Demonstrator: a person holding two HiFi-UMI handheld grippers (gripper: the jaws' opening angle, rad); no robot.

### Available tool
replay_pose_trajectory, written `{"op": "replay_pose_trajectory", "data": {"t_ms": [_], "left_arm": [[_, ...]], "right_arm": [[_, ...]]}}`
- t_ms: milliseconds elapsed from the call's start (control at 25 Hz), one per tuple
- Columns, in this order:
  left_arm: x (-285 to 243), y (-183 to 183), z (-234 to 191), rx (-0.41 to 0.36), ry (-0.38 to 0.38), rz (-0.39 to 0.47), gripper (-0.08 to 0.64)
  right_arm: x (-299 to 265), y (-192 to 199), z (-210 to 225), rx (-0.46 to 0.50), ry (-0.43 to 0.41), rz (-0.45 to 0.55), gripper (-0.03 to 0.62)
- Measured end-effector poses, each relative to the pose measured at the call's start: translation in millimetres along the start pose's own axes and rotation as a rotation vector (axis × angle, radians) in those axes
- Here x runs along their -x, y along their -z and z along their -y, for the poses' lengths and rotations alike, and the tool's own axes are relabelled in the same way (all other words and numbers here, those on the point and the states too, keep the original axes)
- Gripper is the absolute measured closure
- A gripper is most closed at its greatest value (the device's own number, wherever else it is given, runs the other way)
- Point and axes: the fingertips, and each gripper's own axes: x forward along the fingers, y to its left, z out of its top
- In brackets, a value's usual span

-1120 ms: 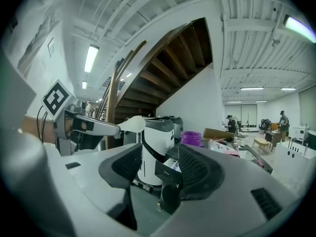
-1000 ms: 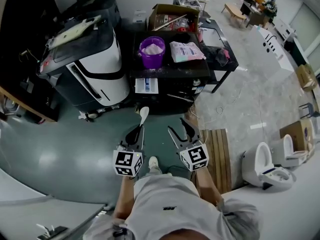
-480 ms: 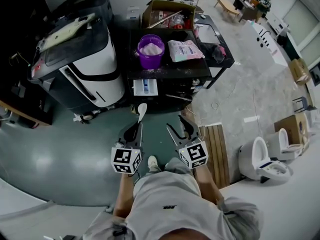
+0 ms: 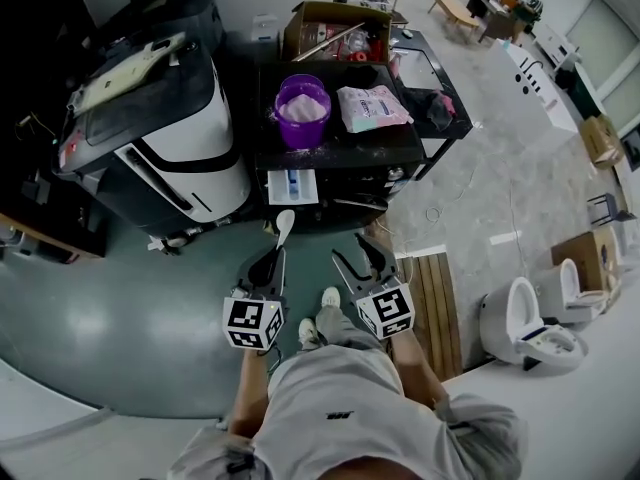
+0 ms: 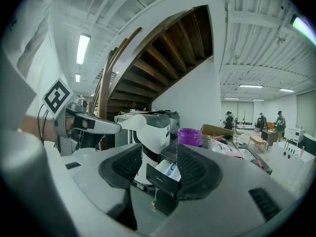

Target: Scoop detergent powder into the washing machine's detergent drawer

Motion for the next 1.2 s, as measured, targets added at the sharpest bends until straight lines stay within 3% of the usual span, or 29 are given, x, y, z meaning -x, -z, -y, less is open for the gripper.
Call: {"op": "replay_pose_trajectory", "data": {"t_ms": [640,1200], "left_arm": [[-82.7,-21.6,-27.3,-0.009,-0.060,-0.016,0.545],[-148.4,-45.8,-24.9,-0.027,-0.130,-0.016,0.545]], "right_arm": [[-68.2,-7.6,68.9,-0.016,-0.060,0.008,0.382],[-106.6,-18.0,131.7,-0.017,-0.137,0.029,0.382]]}}
